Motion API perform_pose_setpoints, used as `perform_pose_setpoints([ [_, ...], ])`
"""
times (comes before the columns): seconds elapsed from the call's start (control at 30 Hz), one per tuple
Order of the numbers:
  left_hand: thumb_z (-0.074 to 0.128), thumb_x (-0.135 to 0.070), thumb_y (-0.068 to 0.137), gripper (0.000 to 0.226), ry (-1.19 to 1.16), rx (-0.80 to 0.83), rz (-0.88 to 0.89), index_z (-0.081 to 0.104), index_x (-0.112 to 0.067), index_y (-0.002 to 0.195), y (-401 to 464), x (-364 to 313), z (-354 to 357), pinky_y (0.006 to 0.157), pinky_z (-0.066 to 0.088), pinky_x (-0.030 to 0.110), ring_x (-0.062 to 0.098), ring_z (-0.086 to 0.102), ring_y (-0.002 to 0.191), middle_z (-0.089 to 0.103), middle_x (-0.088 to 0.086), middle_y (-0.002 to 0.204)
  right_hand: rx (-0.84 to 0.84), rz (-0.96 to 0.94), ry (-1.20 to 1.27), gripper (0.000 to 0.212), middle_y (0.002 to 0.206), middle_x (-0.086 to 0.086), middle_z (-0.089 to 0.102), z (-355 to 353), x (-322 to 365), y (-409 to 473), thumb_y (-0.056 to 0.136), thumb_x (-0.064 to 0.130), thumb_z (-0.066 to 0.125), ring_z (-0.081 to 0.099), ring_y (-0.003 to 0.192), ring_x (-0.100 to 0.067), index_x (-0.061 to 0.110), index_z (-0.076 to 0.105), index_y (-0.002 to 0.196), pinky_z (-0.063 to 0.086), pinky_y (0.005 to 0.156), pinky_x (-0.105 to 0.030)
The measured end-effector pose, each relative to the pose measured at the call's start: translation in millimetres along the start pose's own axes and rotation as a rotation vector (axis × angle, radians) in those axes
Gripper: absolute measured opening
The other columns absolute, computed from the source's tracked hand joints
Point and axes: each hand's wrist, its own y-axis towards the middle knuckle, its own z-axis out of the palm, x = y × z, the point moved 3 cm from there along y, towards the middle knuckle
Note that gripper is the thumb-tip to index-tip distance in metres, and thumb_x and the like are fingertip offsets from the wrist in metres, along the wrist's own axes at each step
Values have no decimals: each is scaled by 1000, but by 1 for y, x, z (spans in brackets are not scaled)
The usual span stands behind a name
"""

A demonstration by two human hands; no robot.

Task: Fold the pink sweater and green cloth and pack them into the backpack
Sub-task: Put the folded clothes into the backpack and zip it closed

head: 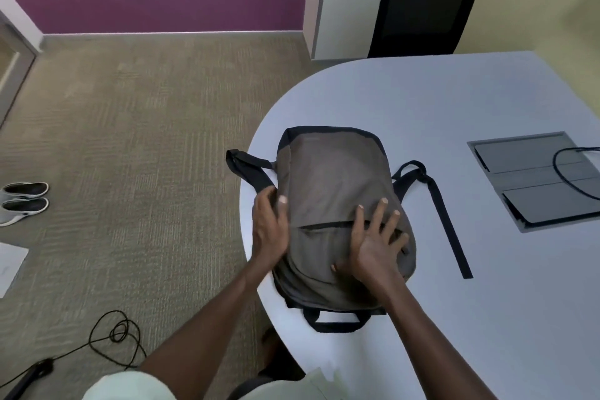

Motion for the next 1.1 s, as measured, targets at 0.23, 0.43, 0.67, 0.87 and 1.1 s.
perform_pose_setpoints([
  [0.23, 40, 12, 90, 54, -75, 522, -266, 47, -6, 141, 66, 48, 2, 104, 46, 35, 25, 56, 125, 58, 8, 133, 4, -290, 0, 104, 160, -12, -27, -2, 62, 8, 83, 43, 73, -12, 146, -50, 27, 1, 156, 17, 114, -68],
  [0.43, 55, -7, 96, 52, 2, 717, -221, 42, -10, 146, 73, 61, 9, 103, 47, 37, 25, 59, 120, 60, 9, 133, 120, -308, 60, 103, 153, -2, -44, 19, 53, 15, 84, 53, 68, -26, 143, -47, 56, -12, 148, 25, 108, -73],
  [0.67, 47, 8, 91, 32, 61, 559, -67, 63, -4, 116, 89, 44, 14, 77, 46, 11, 13, 59, 91, 65, 1, 107, 130, -254, 64, 114, 147, 1, -52, 27, 61, 15, 69, 76, 66, -29, 142, -47, 57, -16, 146, 18, 105, -78],
  [0.87, 58, -6, 89, 12, 361, 595, 164, 56, -6, 77, 107, 64, 12, 72, 44, 38, 29, 56, 81, 59, 12, 86, 169, -255, 62, 115, 145, 1, -54, 27, 59, 19, 70, 70, 71, -30, 141, -46, 57, -13, 147, 18, 105, -78],
  [1.1, 49, -21, 97, 9, 504, 709, 218, 50, -15, 90, 110, 69, 2, 63, 47, 37, 27, 58, 72, 62, 9, 85, 183, -235, 86, 114, 145, 2, -54, 30, 61, 23, 72, 62, 75, -31, 142, -44, 57, -9, 148, 19, 105, -77],
])
